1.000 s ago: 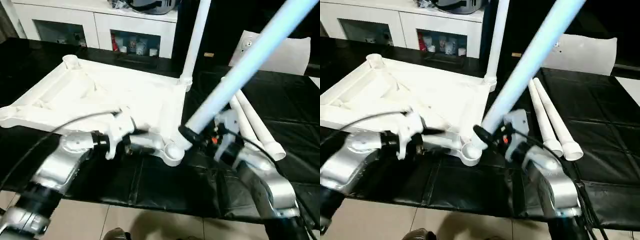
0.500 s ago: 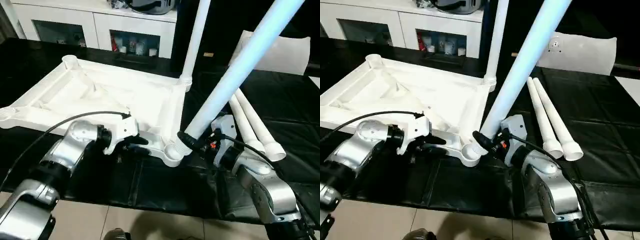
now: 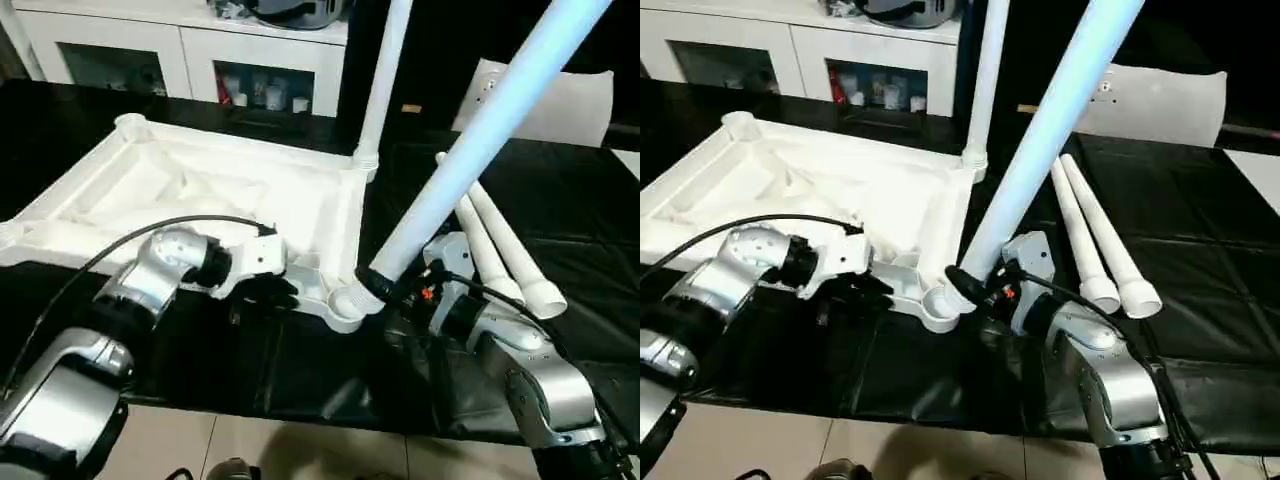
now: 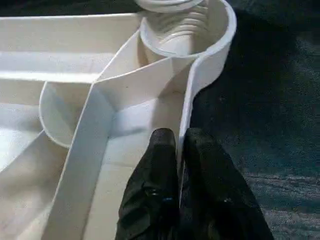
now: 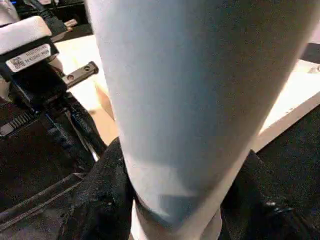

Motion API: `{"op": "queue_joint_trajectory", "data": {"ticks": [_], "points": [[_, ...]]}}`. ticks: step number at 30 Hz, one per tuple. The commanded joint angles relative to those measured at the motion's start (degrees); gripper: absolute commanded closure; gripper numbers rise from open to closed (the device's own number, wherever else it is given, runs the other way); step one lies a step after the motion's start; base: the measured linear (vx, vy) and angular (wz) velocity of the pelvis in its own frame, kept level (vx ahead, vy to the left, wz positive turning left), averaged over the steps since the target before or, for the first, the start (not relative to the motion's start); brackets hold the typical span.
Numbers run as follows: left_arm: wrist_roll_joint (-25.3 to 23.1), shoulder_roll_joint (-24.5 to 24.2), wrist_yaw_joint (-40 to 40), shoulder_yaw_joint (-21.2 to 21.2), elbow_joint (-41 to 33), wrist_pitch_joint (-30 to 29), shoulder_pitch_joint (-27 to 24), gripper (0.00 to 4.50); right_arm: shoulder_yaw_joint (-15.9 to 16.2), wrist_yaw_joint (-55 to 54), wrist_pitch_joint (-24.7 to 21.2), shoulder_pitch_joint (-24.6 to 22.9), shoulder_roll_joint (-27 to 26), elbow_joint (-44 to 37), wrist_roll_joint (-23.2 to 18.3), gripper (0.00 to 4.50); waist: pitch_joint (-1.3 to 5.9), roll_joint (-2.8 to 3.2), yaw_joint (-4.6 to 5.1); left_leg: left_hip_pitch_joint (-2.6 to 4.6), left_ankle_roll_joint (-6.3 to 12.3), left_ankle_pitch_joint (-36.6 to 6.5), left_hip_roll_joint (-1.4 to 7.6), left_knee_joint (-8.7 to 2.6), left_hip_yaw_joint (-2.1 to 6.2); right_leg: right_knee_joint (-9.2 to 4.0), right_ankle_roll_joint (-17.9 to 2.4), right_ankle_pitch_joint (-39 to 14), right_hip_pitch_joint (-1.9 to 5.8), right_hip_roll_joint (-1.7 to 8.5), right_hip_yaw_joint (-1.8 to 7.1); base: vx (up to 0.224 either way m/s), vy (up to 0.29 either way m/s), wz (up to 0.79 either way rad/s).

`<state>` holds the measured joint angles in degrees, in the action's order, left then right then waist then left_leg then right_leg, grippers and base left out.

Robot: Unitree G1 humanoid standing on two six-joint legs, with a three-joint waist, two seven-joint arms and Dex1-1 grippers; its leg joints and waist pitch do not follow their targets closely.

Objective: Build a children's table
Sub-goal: Rotate table base

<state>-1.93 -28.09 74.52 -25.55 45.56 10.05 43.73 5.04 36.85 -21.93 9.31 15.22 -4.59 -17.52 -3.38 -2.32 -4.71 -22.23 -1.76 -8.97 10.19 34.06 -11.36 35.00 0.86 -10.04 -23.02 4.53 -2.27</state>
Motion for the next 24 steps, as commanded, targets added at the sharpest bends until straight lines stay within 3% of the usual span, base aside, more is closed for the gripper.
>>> {"op": "queue_joint_trajectory", "data": {"ticks": [1, 7, 10, 12, 16, 17, 18, 21, 24], "points": [[-2.2, 0.2, 0.8, -1.3, 2.3, -1.3, 0.2, 4.34, 0.0, 0.2, 0.4, 0.6, 0.4, -0.6, -0.3, 2.59, 3.6, 1.03, -0.05, 2.39, -5.14, -26.0, 3.1, -4.96, 2.13, -4.94, -10.6, -21.5, 0.98, 4.36, 2.34, 0.0, 0.0, 0.0], [-1.6, 1.4, -2.8, 0.3, 2.6, -6.0, -0.4, 4.5, -1.2, -0.5, 0.0, 1.5, -0.5, 0.1, -1.2, 2.59, 3.58, 0.88, 0.03, 2.31, -4.6, -25.1, 3.12, -4.91, 2.02, -4.81, -11.5, -21.1, 1.14, 4.36, 2.3, 0.0, 0.0, 0.0], [0.8, 4.2, -9.1, 4.1, 2.1, -11.2, -1.5, 4.5, -1.8, -0.8, -0.4, 2.3, -0.9, 1.1, -1.7, 2.59, 3.51, 0.8, 0.16, 2.23, -4.47, -25.4, 3.09, -4.82, 2.04, -4.89, -11.5, -22.5, 1.19, 4.41, 2.23, 0.0, 0.0, 0.0], [2.3, 5.9, -12.1, 5.9, -0.8, -17.2, -4.2, 4.5, -1.8, -1.4, -0.3, 3.1, -1.4, 2.2, -1.4, 2.59, 3.39, 0.49, 0.45, 2.06, -4.31, -25.6, 3.08, -4.85, 2.21, -5.09, -10.7, -25.1, 1.31, 4.5, 2.07, 0.0, 0.0, 0.0], [3.1, 6.9, -14.3, 7.2, -3.9, -21.9, -6.4, 4.5, -1.8, -2.3, -0.3, 3.8, -1.9, 2.9, -1.2, 2.59, 3.35, 0.51, 1.06, 2.2, -3.77, -26.3, 2.9, -4.64, 2.28, -5.83, -9.6, -29.0, 0.95, 4.42, 1.96, 0.0, 0.0, 0.0], [3.2, 7.5, -15.7, 7.6, -6.6, -23.9, -8.0, 4.5, -2.0, -2.8, -0.2, 4.2, -2.2, 3.5, -1.0, 2.59, 3.31, 0.02, 1.27, 2.0, -3.53, -26.1, 2.86, -4.66, 2.28, -5.99, -9.1, -29.6, 1.02, 4.35, 1.89, 0.0, 0.0, 0.0], [3.1, 7.8, -16.6, 7.7, -9.0, -25.0, -9.5, 4.5, -2.1, -3.1, 0.1, 4.7, -2.4, 4.1, -0.8, 2.59, 3.29, 0.08, 1.35, 2.05, -3.48, -26.0, 3.05, -4.71, 2.37, -5.9, -9.1, -29.8, 0.94, 4.47, 1.93, 0.0, 0.0, 0.0], [2.0, 7.3, -16.0, 6.5, -13.9, -23.2, -12.4, 4.5, -2.2, -3.7, 0.4, 5.5, -2.8, 5.3, -0.6, 2.59, 3.21, 0.27, 1.56, 2.35, -3.48, -27.0, 3.01, -4.59, 2.39, -6.32, -8.1, -31.9, 0.44, 4.36, 1.91, 0.0, 0.0, 0.0], [0.1, 5.0, -13.6, 4.1, -17.6, -18.5, -14.8, 4.5, -1.8, -3.5, 0.6, 6.2, -2.8, 6.4, -0.3, 2.59, 3.21, 0.16, 1.65, 2.21, -3.63, -27.6, 3.04, -4.88, 2.61, -6.36, -6.6, -32.9, 0.42, 4.29, 1.91, 0.0, 0.0, 0.0]]}}
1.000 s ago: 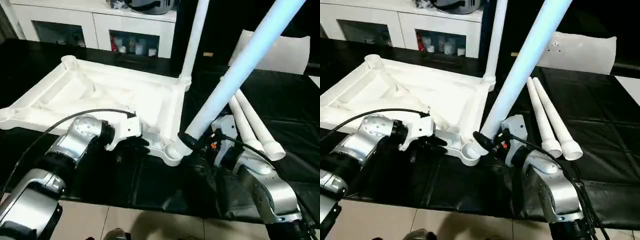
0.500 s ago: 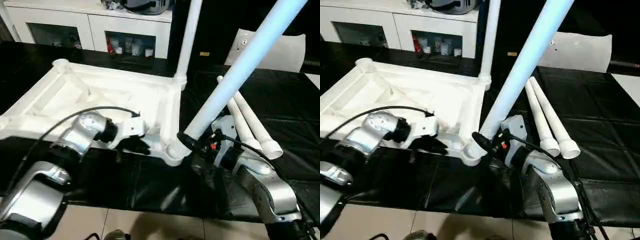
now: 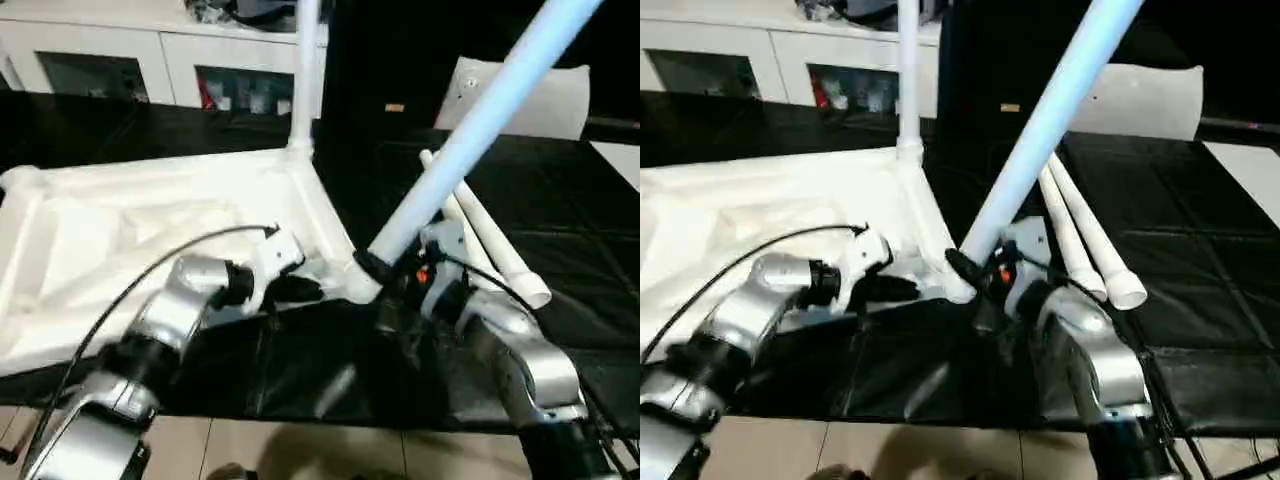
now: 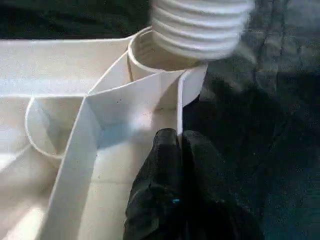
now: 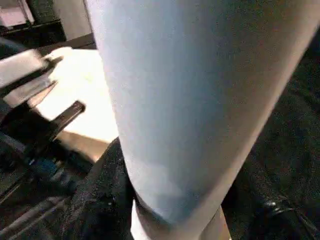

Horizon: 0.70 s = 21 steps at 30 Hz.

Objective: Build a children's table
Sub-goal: Rotate table base

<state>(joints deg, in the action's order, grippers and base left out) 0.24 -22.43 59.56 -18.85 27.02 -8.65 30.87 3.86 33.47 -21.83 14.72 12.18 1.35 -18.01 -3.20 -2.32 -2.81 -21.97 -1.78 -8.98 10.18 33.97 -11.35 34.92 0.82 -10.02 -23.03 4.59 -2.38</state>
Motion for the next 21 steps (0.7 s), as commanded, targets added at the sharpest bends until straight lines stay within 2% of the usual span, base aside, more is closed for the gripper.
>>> {"op": "queue_joint_trajectory", "data": {"ticks": [1, 2, 3, 5, 6, 7, 11, 14, 15, 17, 21], "points": [[-2.1, -0.7, 1.3, -2.6, 0.9, 0.2, -1.9, 4.5, -0.7, -0.1, 0.5, 0.8, 0.3, 0.5, 0.2, 2.59, 3.03, 0.21, -0.23, 1.96, -3.63, -27.5, 3.0, -4.79, 2.5, -6.31, -6.5, -32.8, 0.39, 4.18, 2.07, 0.0, 0.0, 0.0], [-2.6, -1.8, 2.4, -3.4, -0.6, 1.3, -2.8, 4.5, -0.3, 0.3, 0.7, 1.2, 0.4, 1.1, 0.4, 2.59, 3.09, 0.27, -0.35, 2.14, -3.73, -27.7, 3.02, -4.73, 2.44, -6.24, -6.7, -32.0, 0.19, 4.18, 2.15, 0.0, 0.0, 0.0], [-2.6, -2.9, 3.8, -3.8, -1.8, 1.3, -3.4, 4.5, 0.5, 1.4, 0.7, 1.8, 0.8, 2.0, 0.6, 2.59, 3.14, 0.26, -0.26, 1.81, -3.81, -27.3, 3.05, -4.91, 2.54, -5.95, -7.0, -31.0, 0.47, 4.18, 2.1, 0.0, 0.0, 0.0], [-2.5, -3.3, 4.0, -3.7, -2.8, 0.6, -3.8, 4.5, 0.9, 1.9, 0.7, 2.1, 1.0, 2.4, 0.7, 2.59, 3.16, 0.33, -0.29, 1.97, -3.86, -27.0, 3.07, -4.9, 2.27, -5.83, -7.4, -29.1, 0.26, 3.99, 2.24, 0.0, 0.0, 0.0], [-2.4, -3.5, 4.3, -3.6, -2.9, 0.4, -3.8, 4.5, 1.2, 2.4, 0.7, 2.2, 1.2, 2.6, 0.8, 2.59, 3.2, 0.32, -0.3, 1.8, -3.8, -26.5, 3.04, -4.96, 2.24, -5.64, -7.9, -27.8, 0.47, 3.97, 2.26, 0.0, 0.0, 0.0], [-2.0, -3.9, 4.9, -3.4, -3.6, -0.3, -3.9, 4.5, 2.0, 3.3, 0.6, 2.6, 1.7, 3.4, 1.2, 2.59, 3.23, 0.71, -0.41, 1.83, -3.82, -26.2, 3.02, -4.94, 2.23, -5.56, -8.0, -27.2, 0.46, 3.97, 2.3, 0.0, 0.0, 0.0], [-2.0, -4.2, 5.0, -3.0, -3.6, -0.4, -3.7, 4.5, 2.8, 4.3, 1.1, 3.2, 2.0, 5.0, 1.9, 2.59, 3.43, 0.38, -0.4, 1.57, -3.58, -24.1, 2.96, -4.91, 2.02, -5.16, -9.1, -23.8, 0.91, 3.9, 2.32, 0.0, 0.0, 0.0], [-2.3, -3.7, 2.4, -2.1, -2.4, -0.2, -3.2, 4.5, 3.5, 5.2, 1.7, 4.2, 1.7, 6.7, 2.4, 2.59, 3.31, 0.28, -0.46, 1.65, -3.43, -23.8, 2.98, -4.87, 1.93, -5.3, -9.1, -24.5, 0.81, 3.91, 2.34, 0.0, 0.0, 0.0], [-1.8, -3.6, 2.6, -1.9, -2.6, -1.2, -3.1, 4.22, 3.6, 5.4, 1.9, 4.3, 1.7, 7.0, 2.4, 2.59, 3.23, 0.31, -0.41, 1.7, -3.59, -24.3, 2.96, -4.89, 1.96, -5.35, -9.1, -25.5, 0.76, 3.92, 2.28, 0.0, 0.0, 0.0], [-0.9, -3.9, 4.1, -1.9, -3.5, -2.8, -3.2, 3.93, 3.9, 5.6, 2.2, 4.6, 1.8, 7.3, 2.6, 2.59, 3.13, 0.36, -0.41, 1.87, -3.83, -25.5, 3.0, -4.9, 2.07, -5.52, -8.7, -27.6, 0.62, 3.96, 2.25, 0.0, 0.0, 0.0], [-1.5, -4.7, 3.2, -1.6, -4.5, -4.3, -3.6, 3.74, 4.4, 6.2, 3.0, 4.8, 1.9, 8.3, 3.1, 2.59, 3.06, 0.29, -0.22, 1.97, -3.92, -26.6, 2.95, -4.85, 2.24, -5.89, -7.6, -30.5, 0.41, 4.02, 2.24, 0.0, 0.0, 0.0]]}}
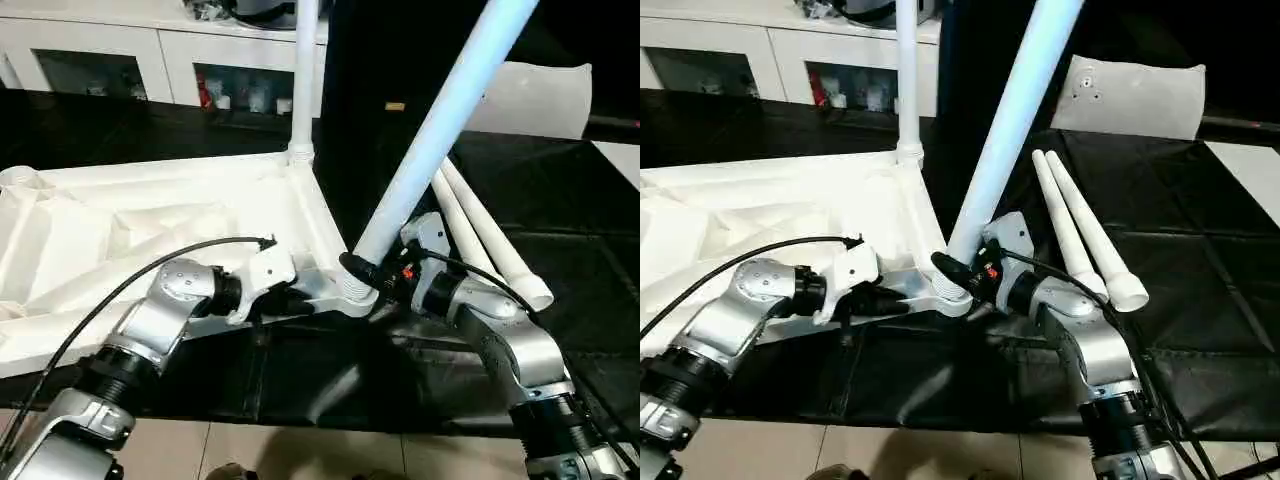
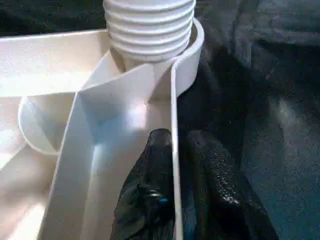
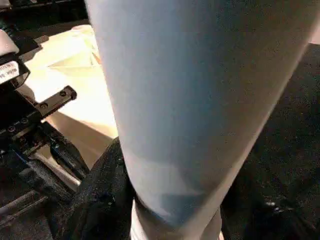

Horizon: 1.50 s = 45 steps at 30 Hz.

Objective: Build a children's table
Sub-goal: Rotate table base, then insert table leg to table base

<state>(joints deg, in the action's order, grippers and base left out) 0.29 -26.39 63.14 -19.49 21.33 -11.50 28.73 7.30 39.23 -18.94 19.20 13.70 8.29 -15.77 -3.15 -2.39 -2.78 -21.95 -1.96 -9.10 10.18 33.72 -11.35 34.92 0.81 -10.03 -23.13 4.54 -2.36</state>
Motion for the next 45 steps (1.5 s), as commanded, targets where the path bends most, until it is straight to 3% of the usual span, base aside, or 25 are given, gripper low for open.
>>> {"op": "queue_joint_trajectory", "data": {"ticks": [1, 7, 9, 12, 15, 19, 28, 36, 42, 45], "points": [[-1.6, -0.8, -0.5, -0.8, 1.4, -1.4, -1.4, 3.66, 1.1, 0.6, 0.3, 0.3, 0.5, 1.5, 1.0, 2.59, 2.97, 0.35, -0.26, 1.91, -3.69, -26.7, 2.95, -4.59, 2.28, -5.98, -7.5, -31.1, 0.49, 4.15, 2.21, 0.0, 0.0, 0.0], [-1.2, -1.4, 0.0, -0.4, 2.1, -0.6, -1.1, 3.62, 1.4, 1.1, 1.0, -0.2, 0.6, 1.8, 1.4, 2.59, 2.93, 0.35, -0.12, 1.9, -3.64, -27.4, 2.9, -4.62, 2.43, -6.19, -6.8, -32.8, 0.39, 4.13, 2.11, 0.0, 0.0, 0.0], [-0.7, -1.1, 0.1, 0.0, 2.3, -0.2, -0.9, 3.96, 1.6, 1.3, 1.3, -0.5, 0.6, 1.9, 1.7, 2.59, 2.93, 0.4, -0.08, 2.0, -3.72, -27.8, 2.93, -4.64, 2.43, -6.22, -6.7, -32.8, 0.28, 4.07, 2.12, 0.0, 0.0, 0.0], [-0.6, -0.8, 0.1, 0.1, 2.4, 0.7, -0.8, 4.0, 1.8, 1.5, 1.4, -0.6, 0.7, 1.8, 1.9, 2.59, 2.95, 0.31, -0.03, 1.96, -3.66, -27.9, 2.88, -4.57, 2.44, -6.31, -6.6, -33.5, 0.27, 4.15, 2.11, 0.0, 0.0, 0.0], [-1.3, -0.8, -0.1, -0.5, 3.3, 1.4, -0.6, 4.43, 2.2, 1.9, 1.8, -1.0, 0.9, 1.8, 2.2, 2.59, 2.94, 0.31, 0.01, 1.93, -3.57, -28.0, 2.9, -4.59, 2.46, -6.35, -6.4, -33.8, 0.23, 4.13, 2.12, 0.0, 0.0, 0.0], [-3.9, -1.5, -0.7, -2.0, 5.4, 4.4, -0.1, 4.49, 2.3, 2.2, 1.8, -0.9, 1.0, 2.0, 2.2, 2.59, 2.85, 0.4, 0.04, 2.02, -3.61, -28.8, 2.86, -4.59, 2.52, -6.54, -6.0, -34.8, 0.08, 4.12, 2.08, 0.0, 0.0, 0.0], [-4.2, -2.2, 2.4, -3.1, 6.5, 8.6, 0.4, 4.5, 3.1, 4.5, 0.6, 0.0, 1.9, 3.2, 2.0, 2.59, 2.75, 0.44, 0.16, 2.23, -3.85, -30.9, 2.89, -4.54, 2.84, -7.02, -5.1, -37.9, -0.16, 4.33, 1.87, 0.0, 0.0, 0.0], [-2.8, -2.5, 6.7, -3.8, 6.5, 10.6, 0.9, 4.5, 3.3, 5.9, 0.1, 2.7, 1.3, 6.5, 2.0, 2.59, 2.99, 0.52, 0.16, 2.05, -4.31, -30.4, 3.05, -4.85, 2.69, -6.1, -7.7, -31.9, 0.09, 4.2, 2.06, 0.0, 0.0, 0.0], [-3.6, -2.5, 7.2, -4.2, 7.2, 11.2, 1.3, 4.5, 2.0, 7.0, -1.4, 4.0, 0.5, 9.2, 0.6, 2.59, 3.0, 0.5, 0.16, 2.05, -4.22, -29.9, 3.11, -4.87, 2.61, -5.97, -8.3, -30.9, 0.19, 4.23, 2.17, 0.0, 0.0, 0.0], [-4.4, -2.6, 6.2, -4.0, 7.8, 10.9, 1.7, 4.5, 1.0, 7.1, -1.4, 3.9, 0.2, 10.7, -0.1, 2.59, 2.88, 0.5, 0.15, 2.16, -4.52, -31.1, 3.05, -4.86, 2.7, -6.2, -7.9, -32.7, 0.06, 4.28, 2.03, 0.0, 0.0, 0.0]]}}
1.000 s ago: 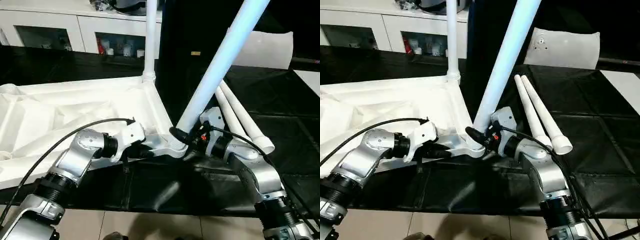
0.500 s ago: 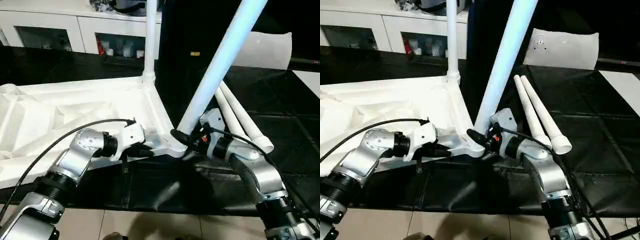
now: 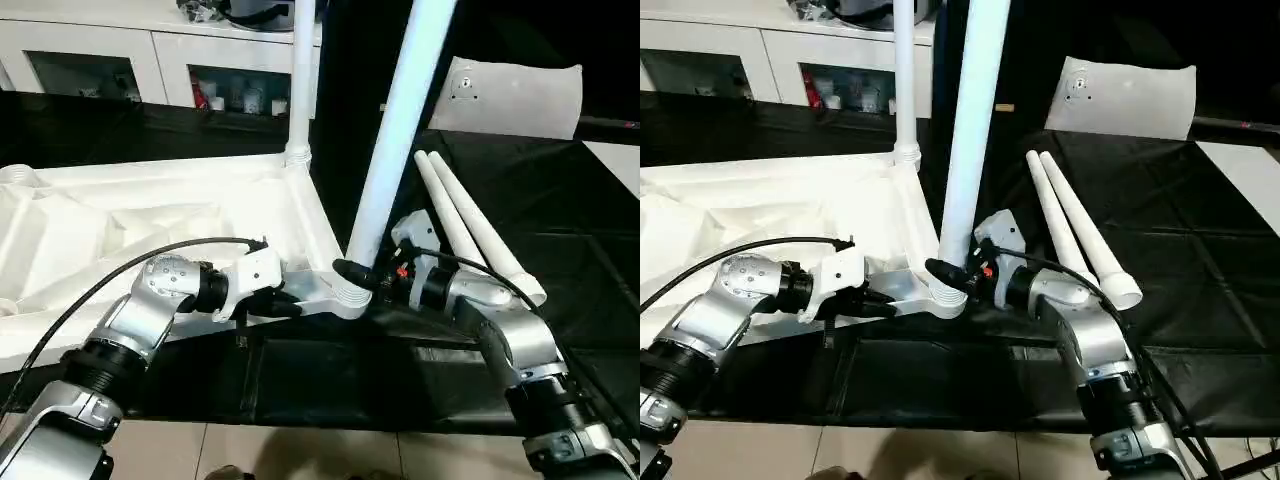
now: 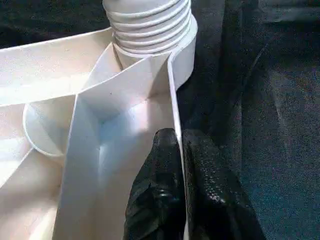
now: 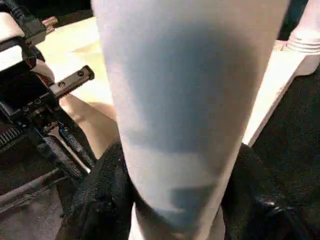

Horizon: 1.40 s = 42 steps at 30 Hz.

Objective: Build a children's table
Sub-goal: Insert table leg to table base

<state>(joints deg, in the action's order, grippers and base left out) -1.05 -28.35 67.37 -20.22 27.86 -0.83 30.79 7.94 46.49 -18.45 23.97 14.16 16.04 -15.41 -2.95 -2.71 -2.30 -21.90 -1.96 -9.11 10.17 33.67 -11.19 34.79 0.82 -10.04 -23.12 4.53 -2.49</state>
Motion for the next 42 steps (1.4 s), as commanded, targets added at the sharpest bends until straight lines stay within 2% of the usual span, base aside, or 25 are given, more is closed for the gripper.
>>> {"op": "queue_joint_trajectory", "data": {"ticks": [1, 3, 6, 7, 8, 9, 10, 14, 18, 19, 23, 26, 28, 29, 34, 36, 37, 39, 40, 41, 42], "points": [[-3.1, -0.7, 1.8, -3.2, 1.3, 0.2, -0.4, 4.5, 0.3, -0.1, -1.9, -0.9, -0.3, 3.1, -0.5, 2.59, 2.64, 0.79, -0.34, 2.25, -4.6, -31.6, 3.06, -4.77, 2.58, -6.25, -7.5, -34.0, -0.06, 4.32, 2.13, 0.0, 0.0, 0.0], [-3.4, -0.8, 1.4, -3.1, 1.5, 0.1, -0.2, 4.5, 0.5, 0.0, -1.2, -1.8, -0.2, 2.9, -0.2, 2.59, 2.56, 1.01, -0.39, 2.43, -4.73, -32.4, 3.04, -4.69, 2.68, -6.51, -6.9, -35.7, -0.24, 4.41, 2.09, 0.0, 0.0, 0.0], [-3.6, -0.9, 1.0, -2.9, 1.7, 0.2, -0.2, 4.5, 0.6, 0.1, -0.7, -3.0, -0.2, 2.1, 0.2, 2.59, 2.55, 0.94, -0.51, 2.6, -4.76, -33.3, 3.07, -4.67, 2.78, -6.8, -6.2, -36.9, -0.4, 4.42, 2.04, 0.0, 0.0, 0.0], [-3.8, -0.9, 0.3, -2.7, 1.8, 0.2, -0.3, 4.5, 1.2, 0.2, 0.8, -3.7, 0.1, 1.6, 1.1, 2.59, 2.44, 1.19, -0.49, 2.7, -4.92, -34.4, 3.06, -4.73, 2.85, -6.98, -6.0, -37.1, -0.48, 4.33, 1.89, 0.0, 0.0, 0.0], [-3.9, -0.8, -0.4, -2.5, 2.0, 0.4, -0.3, 4.5, 1.9, 0.5, 2.5, -4.4, 0.4, 1.1, 2.0, 2.59, 2.37, 1.18, -0.44, 2.87, -4.98, -35.1, 3.04, -4.78, 2.9, -7.07, -5.9, -37.3, -0.52, 4.24, 1.76, 0.0, 0.0, 0.0], [-4.0, -0.8, -0.7, -2.4, 2.1, 0.5, -0.3, 4.5, 2.2, 0.7, 3.1, -4.6, 0.6, 0.9, 2.4, 2.59, 2.42, 1.37, -0.43, 2.89, -5.13, -35.8, 3.08, -5.01, 3.02, -7.1, -5.8, -36.7, -0.26, 4.22, 1.65, 0.0, 0.0, 0.0], [-4.0, -0.6, -1.2, -2.1, 2.2, 0.8, -0.2, 4.5, 3.0, 1.3, 4.1, -5.1, 1.0, 0.5, 3.1, 2.59, 2.54, 1.31, -0.35, 2.78, -5.17, -35.8, 3.11, -5.2, 3.08, -6.92, -6.0, -35.6, -0.01, 4.17, 1.63, 0.0, 0.0, 0.0], [-2.8, -0.3, 0.2, -1.9, 1.3, 1.9, -1.1, 4.5, 5.4, 3.7, 6.4, -6.5, 2.2, 0.1, 4.6, 2.59, 2.6, 1.11, -0.48, 2.71, -4.75, -34.5, 3.09, -5.21, 2.84, -6.84, -6.8, -34.0, -0.01, 4.3, 1.94, 0.0, 0.0, 0.0], [-1.7, -0.7, 3.2, -2.7, 0.4, 2.5, -1.6, 4.5, 6.8, 7.6, 7.1, -6.6, 2.8, 1.0, 4.3, 2.59, 2.67, 0.94, -0.72, 2.59, -3.91, -32.8, 3.13, -5.18, 2.64, -6.8, -7.2, -33.3, 0.18, 4.35, 2.19, 0.0, 0.0, 0.0], [-1.5, -0.8, 3.5, -2.8, 0.3, 2.5, -1.5, 4.5, 6.9, 8.2, 7.0, -6.7, 2.8, 1.0, 3.9, 2.59, 2.71, 0.7, -0.77, 2.43, -3.66, -31.9, 3.14, -5.25, 2.58, -6.7, -7.4, -32.6, 0.33, 4.34, 2.22, 0.0, 0.0, 0.0], [-1.4, -1.3, 4.8, -3.3, 0.1, 2.7, -1.3, 4.5, 7.5, 10.5, 6.7, -6.7, 3.1, 1.3, 3.2, 2.59, 2.9, 0.69, -1.14, 2.41, -3.6, -30.0, 3.25, -5.39, 2.42, -6.34, -8.3, -29.8, 0.59, 4.27, 2.32, 0.0, 0.0, 0.0], [-1.7, -1.9, 5.9, -3.6, 0.4, 3.0, -1.0, 4.5, 8.1, 11.9, 6.7, -6.5, 3.2, 1.9, 3.0, 2.59, 3.17, 0.77, -1.24, 2.36, -3.66, -28.3, 3.31, -5.52, 2.25, -5.91, -9.5, -25.6, 0.87, 4.08, 2.37, 0.0, 0.0, 0.0], [-2.4, -2.7, 6.6, -3.6, 1.2, 3.7, -0.5, 4.5, 8.7, 12.8, 7.2, -6.1, 3.2, 3.0, 3.4, 2.59, 3.34, 0.86, -1.29, 2.17, -3.37, -26.1, 3.32, -5.64, 2.07, -5.4, -10.8, -20.7, 1.26, 3.89, 2.35, 0.0, 0.0, 0.0], [-2.4, -2.7, 6.6, -3.6, 1.2, 3.7, -0.5, 4.5, 8.7, 12.8, 7.2, -6.1, 3.2, 3.0, 3.4, 2.59, 3.31, 0.86, -1.25, 2.17, -3.38, -26.0, 3.29, -5.64, 2.02, -5.35, -11.0, -20.4, 1.28, 3.85, 2.36, 0.0, 0.0, 0.0], [-3.0, -3.3, 4.3, -2.3, 0.8, 1.6, -0.9, 4.5, 8.3, 12.0, 8.0, -5.2, 1.9, 4.3, 4.4, 2.59, 3.23, 1.06, -1.18, 2.42, -3.85, -27.8, 3.3, -5.71, 2.22, -5.6, -10.2, -24.8, 1.38, 4.03, 2.32, 0.0, 0.0, 0.0], [-2.3, -3.1, 1.0, -0.2, -1.5, -1.6, -2.5, 4.5, 7.4, 9.6, 9.0, -4.8, 1.1, 5.4, 5.0, 2.59, 3.12, 1.33, -1.12, 2.6, -4.18, -28.9, 3.33, -5.73, 2.23, -5.76, -10.1, -26.0, 1.15, 4.03, 2.36, 0.0, 0.0, 0.0], [-1.8, -3.0, -1.0, 1.1, -3.7, -4.1, -3.8, 4.5, 6.8, 7.8, 9.7, -4.5, 0.5, 6.1, 5.4, 2.59, 2.94, 1.26, -0.9, 2.63, -4.65, -30.3, 3.41, -5.8, 2.39, -5.8, -9.9, -28.3, 1.1, 4.19, 2.3, 0.0, 0.0, 0.0], [-1.0, -3.0, -3.3, 2.6, -7.7, -7.8, -6.1, 4.5, 5.7, 4.7, 10.7, -4.0, -0.4, 7.5, 6.1, 2.59, 2.67, 1.2, -0.59, 2.91, -4.82, -32.4, 3.32, -5.68, 2.59, -6.27, -8.8, -32.8, 0.8, 4.28, 2.11, 0.0, 0.0, 0.0], [-0.6, -2.9, -5.1, 3.4, -11.4, -11.2, -8.1, 4.5, 4.8, 2.4, 11.3, -3.5, -1.1, 8.9, 6.4, 2.59, 2.4, 1.24, -0.25, 3.58, -4.73, -35.0, 3.08, -5.29, 2.94, -7.42, -6.4, -40.0, 0.21, 4.39, 1.69, 0.0, 0.0, 0.0], [-0.5, -2.6, -6.4, 3.9, -14.1, -13.7, -9.6, 4.5, 4.1, 0.7, 11.7, -3.2, -1.8, 9.7, 6.6, 2.59, 2.27, 1.25, 0.06, 3.58, -4.73, -35.7, 3.04, -5.33, 3.19, -7.57, -5.7, -41.6, 0.19, 4.36, 1.43, 0.0, 0.0, 0.0], [-0.4, -2.3, -7.3, 4.2, -15.8, -15.4, -10.5, 4.5, 3.6, -0.5, 11.9, -3.0, -2.2, 10.3, 6.8, 2.59, 2.21, 1.01, 0.68, 3.14, -4.8, -36.2, 2.94, -5.53, 3.56, -7.81, -4.5, -43.6, 0.55, 4.32, 0.97, 0.0, 0.0, 0.0]]}}
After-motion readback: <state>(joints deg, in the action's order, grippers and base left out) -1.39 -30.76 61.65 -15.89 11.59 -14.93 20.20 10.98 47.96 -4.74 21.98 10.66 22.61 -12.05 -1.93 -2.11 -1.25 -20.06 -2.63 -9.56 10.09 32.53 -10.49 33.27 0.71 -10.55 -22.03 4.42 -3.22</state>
